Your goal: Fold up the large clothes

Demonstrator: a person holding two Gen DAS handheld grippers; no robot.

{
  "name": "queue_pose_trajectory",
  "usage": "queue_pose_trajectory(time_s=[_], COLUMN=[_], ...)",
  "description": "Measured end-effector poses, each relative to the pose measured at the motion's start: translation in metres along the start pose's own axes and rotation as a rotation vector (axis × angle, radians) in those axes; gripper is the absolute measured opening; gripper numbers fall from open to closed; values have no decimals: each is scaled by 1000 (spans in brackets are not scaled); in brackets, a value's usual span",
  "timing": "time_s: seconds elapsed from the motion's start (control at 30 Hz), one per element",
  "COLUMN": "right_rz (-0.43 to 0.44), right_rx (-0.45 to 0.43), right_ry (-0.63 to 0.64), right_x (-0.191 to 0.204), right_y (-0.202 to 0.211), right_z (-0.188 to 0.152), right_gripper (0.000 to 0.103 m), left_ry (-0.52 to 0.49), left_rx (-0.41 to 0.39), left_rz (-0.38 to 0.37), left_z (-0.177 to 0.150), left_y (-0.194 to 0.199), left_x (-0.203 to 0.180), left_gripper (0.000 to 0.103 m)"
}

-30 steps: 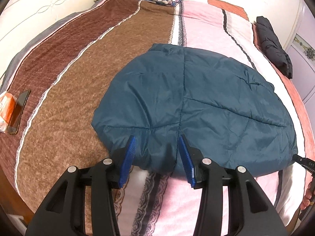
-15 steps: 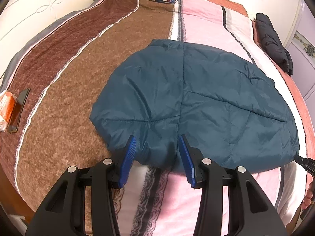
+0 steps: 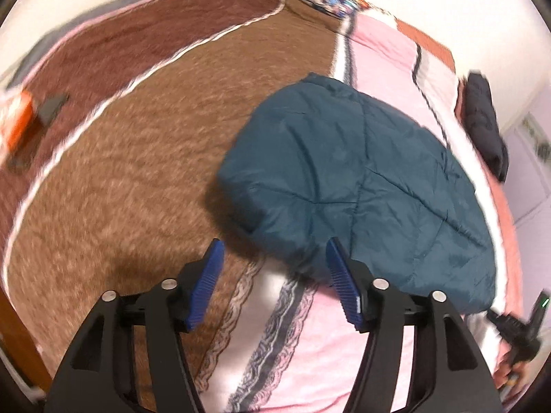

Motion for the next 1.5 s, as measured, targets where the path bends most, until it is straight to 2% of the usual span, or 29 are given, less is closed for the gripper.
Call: queue_pose_trajectory(time_s=[0.07,0.17,0.2,0.27,0.33,0.43,0.57,0.6,0.83,0.93,1.0,1.03,1.07,1.13,1.2,1.3,1.4,1.5], right_rz=[41,108,126,143,151,144,203,215,207,283,270,266,260,241,225,184,144,136], right_rx=[4,28,35,43,45,50,83,94,94,117,108,105,98,80,45,-2,-39,-57], right_ry=[-40,-110,-135,-167,-184,-211,-311,-328,-375,-413,-413,-407,-402,-384,-334,-252,-199,-177], right_x=[-3,-5,-5,-6,-6,-7,-5,-3,6,16,17,18,18,18,20,26,30,30], right_y=[1,0,0,-1,-1,-5,-16,-19,-32,-31,-30,-31,-31,-29,-22,-11,-3,6], right_z=[-3,-5,-5,-4,-3,-1,4,5,13,13,13,13,14,17,21,22,21,19], right_gripper=[48,52,57,58,58,64,65,69,75,75,75,73,65,51,34,28,24,23], left_ry=[95,251,280,338,346,333,347,352,384,401,393,383,375,355,316,225,141,97], left_rx=[2,6,10,21,28,36,33,32,18,13,10,12,13,10,2,-12,-35,-51], left_rz=[-48,-137,-152,-191,-192,-173,-140,-132,-107,-122,-127,-127,-126,-124,-125,-102,-75,-84], left_z=[-3,-5,-6,-7,-7,-3,8,10,14,15,17,18,18,21,24,28,31,33], left_y=[-1,-9,-13,-21,-30,-42,-62,-65,-83,-84,-85,-85,-85,-83,-79,-71,-59,-44], left_x=[10,18,18,15,8,2,0,1,6,7,6,5,4,1,-4,-13,-24,-33], left_gripper=[70,70,70,70,71,73,74,75,75,72,68,66,62,51,36,27,22,21])
Point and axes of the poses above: each gripper's, at about its wrist camera, not at the fingertips, and y roughly against the way its jaws point, x to its left, z to its top, the point moved 8 cm from there along -y, roughly the way its jaws point, and after that the axes turned 11 degrees about -z, right-handed, at the moved point
